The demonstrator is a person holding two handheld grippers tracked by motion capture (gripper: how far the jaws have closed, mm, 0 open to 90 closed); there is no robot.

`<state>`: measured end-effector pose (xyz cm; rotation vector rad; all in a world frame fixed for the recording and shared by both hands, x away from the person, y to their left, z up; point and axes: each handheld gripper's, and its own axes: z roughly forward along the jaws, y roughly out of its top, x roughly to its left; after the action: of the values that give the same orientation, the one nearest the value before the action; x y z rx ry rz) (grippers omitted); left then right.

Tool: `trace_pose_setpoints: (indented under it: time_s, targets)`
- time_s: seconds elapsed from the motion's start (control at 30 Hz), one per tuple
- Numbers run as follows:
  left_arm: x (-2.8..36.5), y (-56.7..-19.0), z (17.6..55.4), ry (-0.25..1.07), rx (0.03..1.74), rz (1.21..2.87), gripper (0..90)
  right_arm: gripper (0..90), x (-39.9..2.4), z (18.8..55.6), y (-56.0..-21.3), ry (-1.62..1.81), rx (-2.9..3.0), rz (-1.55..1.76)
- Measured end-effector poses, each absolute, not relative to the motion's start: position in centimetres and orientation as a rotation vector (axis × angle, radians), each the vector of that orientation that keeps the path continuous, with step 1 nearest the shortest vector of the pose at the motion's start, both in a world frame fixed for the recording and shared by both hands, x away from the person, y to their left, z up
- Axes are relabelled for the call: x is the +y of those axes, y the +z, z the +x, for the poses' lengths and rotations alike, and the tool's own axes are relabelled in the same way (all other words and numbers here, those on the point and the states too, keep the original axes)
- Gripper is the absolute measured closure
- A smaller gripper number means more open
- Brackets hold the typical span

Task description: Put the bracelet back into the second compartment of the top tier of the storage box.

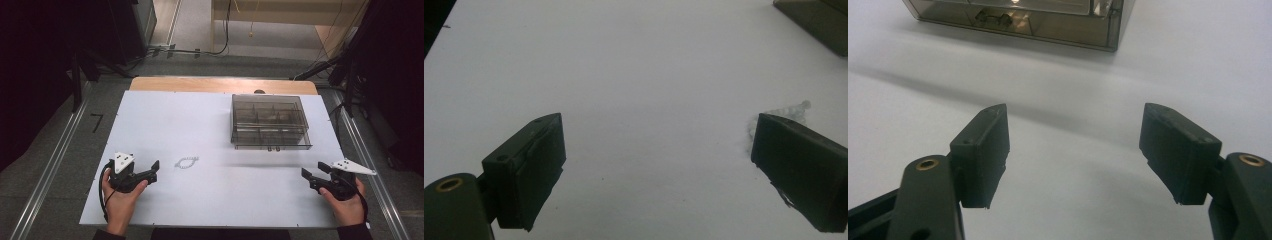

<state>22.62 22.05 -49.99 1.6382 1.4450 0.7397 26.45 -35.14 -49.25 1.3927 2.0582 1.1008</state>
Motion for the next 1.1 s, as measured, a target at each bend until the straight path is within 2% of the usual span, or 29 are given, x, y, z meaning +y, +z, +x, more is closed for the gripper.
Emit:
trace_pose_setpoints:
  time_s: [0.67, 1.1]
  targets:
    - [21.3, -50.0, 22.7, 0.707, 1.427, 1.652, 8.2, 26.1, -35.1, 26.5, -49.2, 1.102, 2.051, 1.398]
    - [20.3, -50.3, 23.0, 0.683, 1.392, 1.697, 16.8, 26.2, -35.1, 26.5, -49.2, 1.101, 2.048, 1.402]
